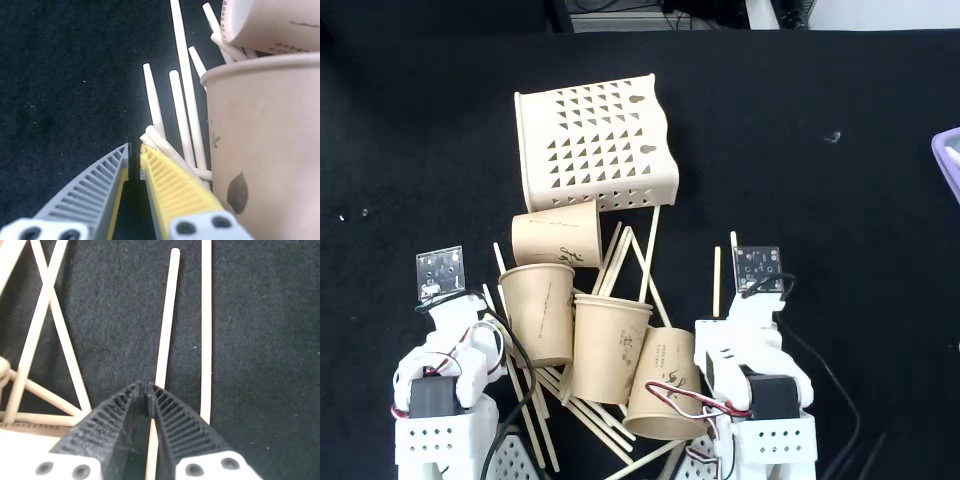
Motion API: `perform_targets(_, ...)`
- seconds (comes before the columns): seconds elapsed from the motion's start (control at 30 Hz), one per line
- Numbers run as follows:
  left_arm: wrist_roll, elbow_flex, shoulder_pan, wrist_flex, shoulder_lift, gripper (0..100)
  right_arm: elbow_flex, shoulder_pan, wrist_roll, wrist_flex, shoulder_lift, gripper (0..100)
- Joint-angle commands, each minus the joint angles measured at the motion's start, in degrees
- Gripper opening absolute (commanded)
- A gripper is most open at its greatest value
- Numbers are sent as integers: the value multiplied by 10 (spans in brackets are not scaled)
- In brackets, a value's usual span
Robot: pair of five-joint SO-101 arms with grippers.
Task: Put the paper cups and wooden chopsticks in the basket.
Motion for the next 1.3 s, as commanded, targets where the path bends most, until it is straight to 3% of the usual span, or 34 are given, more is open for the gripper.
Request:
perform_targets(0.0,-4,14,-7,3,-4,51,0,8,-4,3,-53,12)
perform_targets(0.7,-10,14,-8,-4,-4,54,0,5,-4,3,-53,12)
perform_targets(0.83,-91,-36,-21,-4,-4,55,0,-4,-3,-33,-53,15)
perform_targets(1.07,-339,-214,-210,-76,-5,55,-36,-3,-3,-265,-53,15)
perform_targets(1.17,-345,-246,-239,-142,-5,55,-71,-3,13,-356,-53,16)
perform_targets(1.27,-325,-273,-251,-198,-5,55,-117,-3,75,-407,-53,16)
